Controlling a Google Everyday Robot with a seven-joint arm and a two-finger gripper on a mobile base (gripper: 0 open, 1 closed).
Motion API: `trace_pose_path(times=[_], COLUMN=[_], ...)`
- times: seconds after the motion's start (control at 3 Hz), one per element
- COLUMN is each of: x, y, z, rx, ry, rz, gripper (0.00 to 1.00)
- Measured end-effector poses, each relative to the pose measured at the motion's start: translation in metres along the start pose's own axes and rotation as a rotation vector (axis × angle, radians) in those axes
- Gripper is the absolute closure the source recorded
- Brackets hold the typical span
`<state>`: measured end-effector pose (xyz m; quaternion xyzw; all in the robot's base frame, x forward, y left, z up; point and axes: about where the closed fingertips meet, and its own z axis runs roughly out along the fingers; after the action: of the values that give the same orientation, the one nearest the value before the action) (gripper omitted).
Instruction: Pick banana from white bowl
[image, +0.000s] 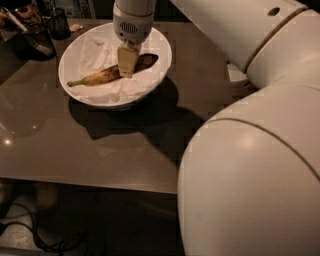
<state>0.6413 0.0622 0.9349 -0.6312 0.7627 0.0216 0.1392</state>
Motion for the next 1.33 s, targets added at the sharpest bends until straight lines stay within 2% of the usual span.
trace_pose_path(times=[0.33,1.0,1.33], x=[-0.006,-0.004,-0.005], y=[0.002,0.029,0.03], z=[-0.015,-0.064,-0.066], rx=[0.015,0.032,0.037], ry=[-0.03,-0.109,-0.114], rz=[-0.032,-0.135,-0.139], gripper=[1.0,1.0,1.0])
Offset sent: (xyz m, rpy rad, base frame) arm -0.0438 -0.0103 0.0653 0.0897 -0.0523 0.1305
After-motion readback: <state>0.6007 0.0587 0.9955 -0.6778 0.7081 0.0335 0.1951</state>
